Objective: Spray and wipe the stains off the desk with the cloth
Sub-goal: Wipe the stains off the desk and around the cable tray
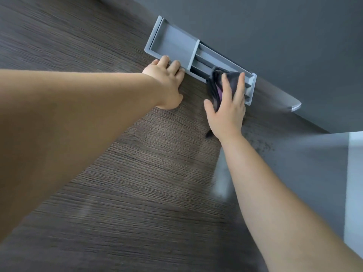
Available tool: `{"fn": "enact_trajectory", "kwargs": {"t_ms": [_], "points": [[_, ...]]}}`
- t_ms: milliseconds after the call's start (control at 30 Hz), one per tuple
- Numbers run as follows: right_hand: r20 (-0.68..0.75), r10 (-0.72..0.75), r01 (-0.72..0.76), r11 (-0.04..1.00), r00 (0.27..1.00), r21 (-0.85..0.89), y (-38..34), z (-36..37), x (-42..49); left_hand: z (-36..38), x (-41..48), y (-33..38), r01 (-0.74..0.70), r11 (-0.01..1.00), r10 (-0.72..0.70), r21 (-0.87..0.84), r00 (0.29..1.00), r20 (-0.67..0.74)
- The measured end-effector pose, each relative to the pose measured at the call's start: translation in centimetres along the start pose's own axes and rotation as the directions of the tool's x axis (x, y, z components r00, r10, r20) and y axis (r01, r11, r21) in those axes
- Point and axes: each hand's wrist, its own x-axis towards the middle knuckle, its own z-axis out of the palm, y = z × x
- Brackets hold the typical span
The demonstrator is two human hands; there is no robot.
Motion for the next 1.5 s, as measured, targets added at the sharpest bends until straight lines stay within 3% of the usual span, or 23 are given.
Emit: {"fn": "enact_trajectory", "kwargs": {"t_ms": [133,300,533,700,867,933,1133,1300,1500], "points": [[0.136,0.136,-0.118,0.984,0.981,-0.135,-1.1,-0.1,2.3,-0.2,-0.1,0.0,0.002,1.000,-0.002,-0.004,1.000,0.012],[0.183,0.177,-0.148,0.976,0.967,-0.162,-1.8,-0.4,3.2,0.0,0.0,0.1,-0.002,1.000,0.002,-0.009,1.000,0.001],[0.128,0.087,-0.067,0.987,0.988,-0.146,-6.9,2.4,4.3,0.1,0.0,0.0,-0.018,1.000,0.018,-0.003,1.000,-0.017],[0.127,0.003,0.017,0.988,0.992,-0.157,-3.9,1.3,4.0,-0.3,-0.1,-0.2,-0.007,1.000,0.007,-0.002,1.000,0.013],[0.104,0.281,-0.255,0.943,0.954,-0.213,0.1,0.3,3.2,-0.4,-0.1,-0.1,-0.027,1.000,0.027,-0.016,0.999,0.021],[0.094,0.327,-0.302,0.929,0.940,-0.214,-1.2,0.7,3.5,0.0,0.1,-0.2,-0.021,1.000,0.021,-0.016,1.000,0.006],[0.096,0.122,-0.105,0.980,0.988,-0.170,-7.4,2.7,4.7,0.3,0.0,-0.3,-0.049,0.998,0.046,-0.046,0.997,-0.062],[0.116,0.021,0.000,0.983,0.993,-0.182,-3.5,1.8,4.4,-0.1,-0.1,-0.4,-0.024,0.999,0.023,-0.034,0.999,-0.024],[0.076,0.214,-0.192,0.954,0.974,-0.229,3.6,-0.6,3.0,-0.1,-0.4,-0.4,-0.029,0.998,0.028,-0.053,0.999,-0.027]]}}
